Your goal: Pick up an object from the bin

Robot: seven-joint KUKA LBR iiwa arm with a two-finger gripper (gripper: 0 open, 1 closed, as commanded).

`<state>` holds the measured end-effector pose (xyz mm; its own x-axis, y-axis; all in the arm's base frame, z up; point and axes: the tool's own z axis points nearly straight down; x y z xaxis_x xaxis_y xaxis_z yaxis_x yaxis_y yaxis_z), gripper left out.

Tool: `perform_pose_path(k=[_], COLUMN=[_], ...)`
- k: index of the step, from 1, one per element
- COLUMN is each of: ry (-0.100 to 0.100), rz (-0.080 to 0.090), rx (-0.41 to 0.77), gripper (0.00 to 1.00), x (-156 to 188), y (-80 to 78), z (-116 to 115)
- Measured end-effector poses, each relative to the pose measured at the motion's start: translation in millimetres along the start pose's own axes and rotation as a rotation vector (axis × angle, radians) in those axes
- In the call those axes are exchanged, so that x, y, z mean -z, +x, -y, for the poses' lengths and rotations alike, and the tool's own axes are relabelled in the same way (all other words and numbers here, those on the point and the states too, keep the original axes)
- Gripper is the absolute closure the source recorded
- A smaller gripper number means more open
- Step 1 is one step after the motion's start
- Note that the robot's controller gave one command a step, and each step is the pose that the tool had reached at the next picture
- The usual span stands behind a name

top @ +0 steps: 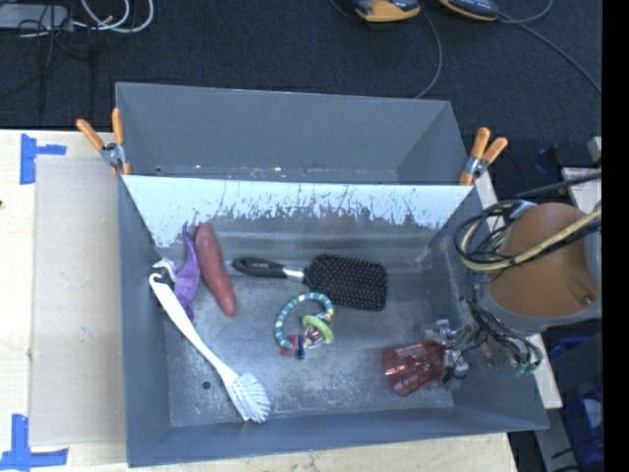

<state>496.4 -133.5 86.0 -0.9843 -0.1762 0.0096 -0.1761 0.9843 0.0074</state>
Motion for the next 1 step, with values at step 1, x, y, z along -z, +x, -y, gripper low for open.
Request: perform_pose_path(k=[1], ry=[0.001], rz=[0.002], rx=[0.001], gripper=[1.0], x=[14.5], y=[-0.6], z=[0.2])
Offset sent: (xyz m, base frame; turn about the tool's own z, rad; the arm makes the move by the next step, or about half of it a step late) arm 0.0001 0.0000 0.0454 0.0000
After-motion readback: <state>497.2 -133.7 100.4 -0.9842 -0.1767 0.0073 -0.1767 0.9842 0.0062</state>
